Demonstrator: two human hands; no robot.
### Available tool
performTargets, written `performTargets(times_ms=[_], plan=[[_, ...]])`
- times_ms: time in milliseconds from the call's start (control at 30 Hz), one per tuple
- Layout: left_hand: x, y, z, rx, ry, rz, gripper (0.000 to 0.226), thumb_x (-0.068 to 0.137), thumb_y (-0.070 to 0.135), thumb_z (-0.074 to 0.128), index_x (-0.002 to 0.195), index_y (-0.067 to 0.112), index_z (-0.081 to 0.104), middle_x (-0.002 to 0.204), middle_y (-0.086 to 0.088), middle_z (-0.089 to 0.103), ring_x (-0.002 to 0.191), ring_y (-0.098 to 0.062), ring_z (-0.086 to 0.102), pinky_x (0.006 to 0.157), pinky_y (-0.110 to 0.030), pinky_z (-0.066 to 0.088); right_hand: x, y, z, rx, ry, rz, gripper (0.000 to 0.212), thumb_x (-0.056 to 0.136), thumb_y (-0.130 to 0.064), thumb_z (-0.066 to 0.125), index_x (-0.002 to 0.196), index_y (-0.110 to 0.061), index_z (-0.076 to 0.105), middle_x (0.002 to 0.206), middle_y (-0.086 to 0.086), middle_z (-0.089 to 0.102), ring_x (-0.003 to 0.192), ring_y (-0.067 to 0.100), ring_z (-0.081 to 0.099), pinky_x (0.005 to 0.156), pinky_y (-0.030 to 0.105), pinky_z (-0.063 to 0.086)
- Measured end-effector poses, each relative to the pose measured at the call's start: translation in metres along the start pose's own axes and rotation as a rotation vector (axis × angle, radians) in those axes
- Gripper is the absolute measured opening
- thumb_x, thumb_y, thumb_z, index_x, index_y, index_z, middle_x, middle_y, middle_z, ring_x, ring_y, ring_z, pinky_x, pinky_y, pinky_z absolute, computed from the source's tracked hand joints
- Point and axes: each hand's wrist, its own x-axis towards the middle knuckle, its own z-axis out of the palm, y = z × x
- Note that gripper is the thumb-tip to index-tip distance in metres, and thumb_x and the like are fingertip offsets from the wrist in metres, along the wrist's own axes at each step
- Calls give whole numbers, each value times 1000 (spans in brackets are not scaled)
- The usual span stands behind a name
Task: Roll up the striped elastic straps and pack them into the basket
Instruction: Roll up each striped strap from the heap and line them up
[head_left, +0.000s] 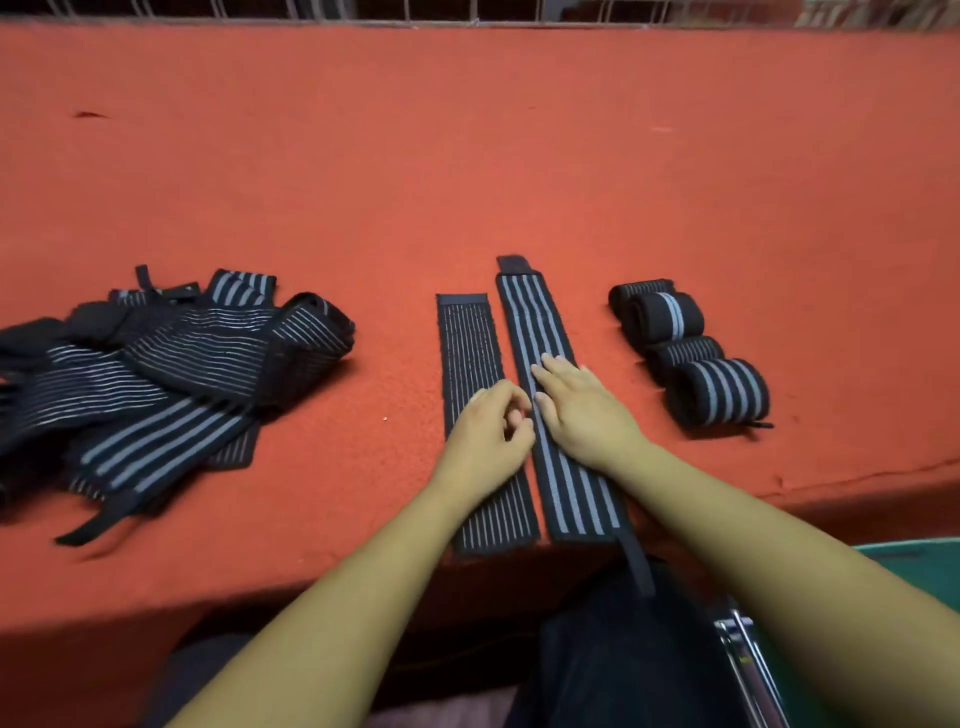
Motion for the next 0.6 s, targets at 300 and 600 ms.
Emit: performTargets(times_ms=[300, 600], plan=[[-27, -28, -83, 244, 141, 70, 12, 81, 12, 53, 91, 14, 59, 88, 1, 56, 85, -15, 52, 79, -32, 42, 18, -35, -35, 45, -90, 149, 37, 90, -20, 50, 125, -10, 61, 129, 13, 60, 124, 32, 54, 109, 46, 39], [-58, -86, -217, 764, 551, -249, 38, 78, 13, 75, 112, 4, 60, 113, -19, 52, 108, -40, 49, 92, -54, 39, 59, -157, -26, 410, -135, 56, 87, 82, -33, 77, 151, -6, 31, 151, 15, 37, 135, 26, 43, 107, 28, 34]])
